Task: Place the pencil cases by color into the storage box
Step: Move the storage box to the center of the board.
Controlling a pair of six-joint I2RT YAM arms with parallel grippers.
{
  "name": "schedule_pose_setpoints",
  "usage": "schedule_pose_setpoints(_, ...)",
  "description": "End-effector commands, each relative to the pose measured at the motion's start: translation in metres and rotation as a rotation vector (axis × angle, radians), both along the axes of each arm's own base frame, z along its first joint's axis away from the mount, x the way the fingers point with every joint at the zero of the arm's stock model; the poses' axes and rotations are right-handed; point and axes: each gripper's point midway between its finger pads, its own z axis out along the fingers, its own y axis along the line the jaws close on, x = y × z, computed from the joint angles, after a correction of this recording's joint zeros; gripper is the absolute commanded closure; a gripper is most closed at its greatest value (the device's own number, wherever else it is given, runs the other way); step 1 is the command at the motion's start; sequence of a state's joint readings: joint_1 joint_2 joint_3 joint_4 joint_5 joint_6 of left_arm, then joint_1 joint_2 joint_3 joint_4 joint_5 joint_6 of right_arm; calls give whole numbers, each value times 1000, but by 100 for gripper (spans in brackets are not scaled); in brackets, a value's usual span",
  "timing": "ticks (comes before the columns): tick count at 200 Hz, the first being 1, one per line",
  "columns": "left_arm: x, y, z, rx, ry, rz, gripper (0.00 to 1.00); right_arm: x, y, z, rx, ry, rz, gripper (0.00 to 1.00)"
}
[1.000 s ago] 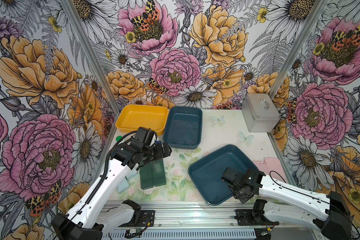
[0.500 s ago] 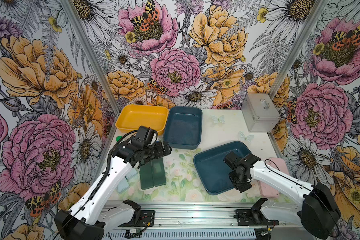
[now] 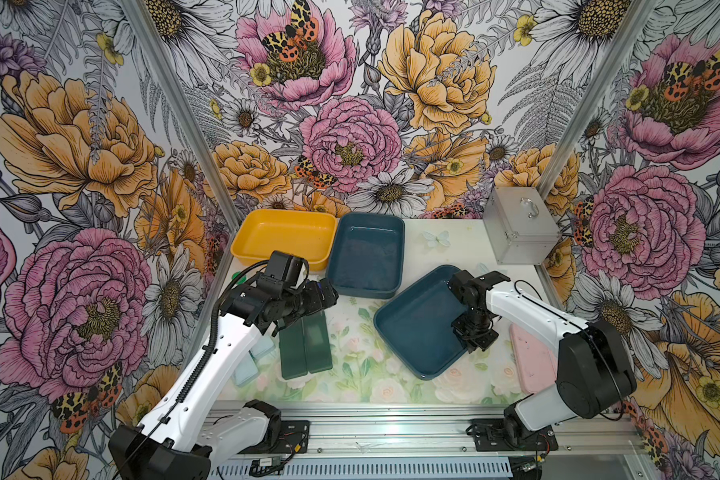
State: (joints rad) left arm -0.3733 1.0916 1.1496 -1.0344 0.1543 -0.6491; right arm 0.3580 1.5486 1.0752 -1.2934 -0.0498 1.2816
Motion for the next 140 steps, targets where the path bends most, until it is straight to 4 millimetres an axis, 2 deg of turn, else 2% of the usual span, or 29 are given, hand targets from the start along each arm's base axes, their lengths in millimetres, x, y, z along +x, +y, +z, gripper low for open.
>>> schedule_pose_setpoints(1, 2, -1, 5, -38, -23, 10, 1, -5, -13, 13, -7, 64, 99, 77)
schedule_pose_setpoints(25, 2, 3, 7, -47, -31, 24, 1, -2, -19, 18, 12, 66, 106, 68)
schedule_pose_setpoints(54, 0, 3, 5, -57, -30, 29, 1, 4, -25, 22, 5, 41, 109, 62)
schedule_pose_setpoints(90, -5, 4, 4, -64, -33, 27, 1, 13, -17, 52, -1, -118, 47, 57)
schedule_pose_setpoints(112, -10, 4, 1, -69, -25, 22, 1, 8, 4, 69, 18, -224, 8, 53)
schedule_pose_setpoints(140, -15, -1, -4, -70, -12, 1, 1, -2, 61, 72, 119, -307, 84, 52)
